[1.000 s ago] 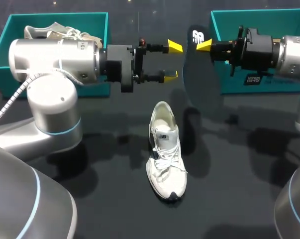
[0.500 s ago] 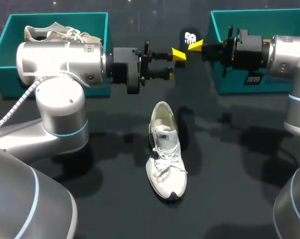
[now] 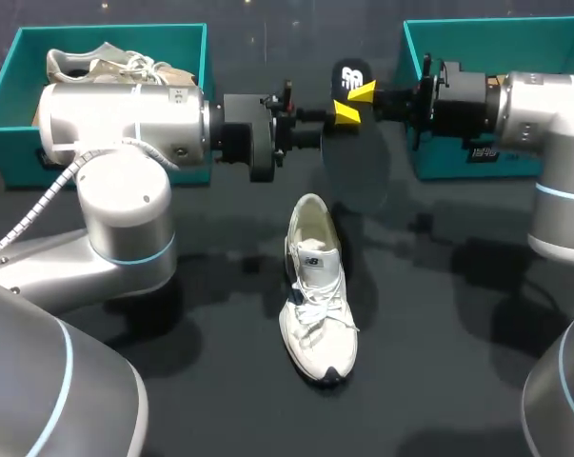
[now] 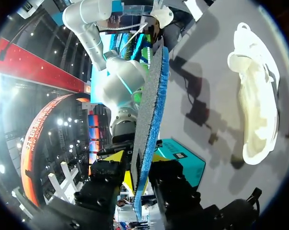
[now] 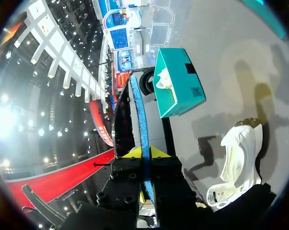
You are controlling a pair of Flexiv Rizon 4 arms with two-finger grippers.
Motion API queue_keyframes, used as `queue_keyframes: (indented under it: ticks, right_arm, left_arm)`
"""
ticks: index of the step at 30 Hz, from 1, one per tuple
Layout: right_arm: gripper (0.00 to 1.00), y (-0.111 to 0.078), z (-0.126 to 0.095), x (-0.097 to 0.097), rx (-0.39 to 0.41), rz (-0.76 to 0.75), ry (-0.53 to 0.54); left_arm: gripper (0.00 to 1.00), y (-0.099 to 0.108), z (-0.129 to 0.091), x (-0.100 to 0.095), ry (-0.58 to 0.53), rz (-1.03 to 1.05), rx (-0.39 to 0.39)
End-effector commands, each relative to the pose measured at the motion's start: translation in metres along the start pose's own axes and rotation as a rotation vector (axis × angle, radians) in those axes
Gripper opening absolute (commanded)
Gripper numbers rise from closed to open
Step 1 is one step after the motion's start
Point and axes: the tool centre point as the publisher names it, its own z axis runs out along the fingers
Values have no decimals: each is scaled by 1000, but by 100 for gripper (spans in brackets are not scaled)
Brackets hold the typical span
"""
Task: Take the shoe out of the shoebox, open the shoe tongue, remove and reinsert the insole, then place the shoe into the shoebox
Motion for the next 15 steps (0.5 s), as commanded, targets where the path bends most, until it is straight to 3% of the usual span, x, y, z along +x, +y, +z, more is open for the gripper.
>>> queue_keyframes:
  ticks: [1, 4, 7, 13, 14, 15]
  right_arm:
    - [0, 0, 2, 0, 3, 2, -4]
    - [0, 1, 2, 0, 3, 2, -2]
    - [0, 0, 3, 0, 4, 3, -2]
    - [0, -1, 4, -1, 8, 7, 6]
    - [3, -1, 4, -1, 9, 7, 13]
    - [36, -1, 4, -1, 8, 5, 17]
  left_arm:
    - [17, 0, 3, 0, 4, 1, -5]
    - [13, 0, 3, 0, 6, 1, -6]
    - [0, -1, 3, 1, 9, 0, -6]
    - [0, -2, 4, 3, 14, -1, -6]
    - [0, -2, 3, 3, 15, 0, -6]
    - [0, -3, 2, 2, 16, 1, -6]
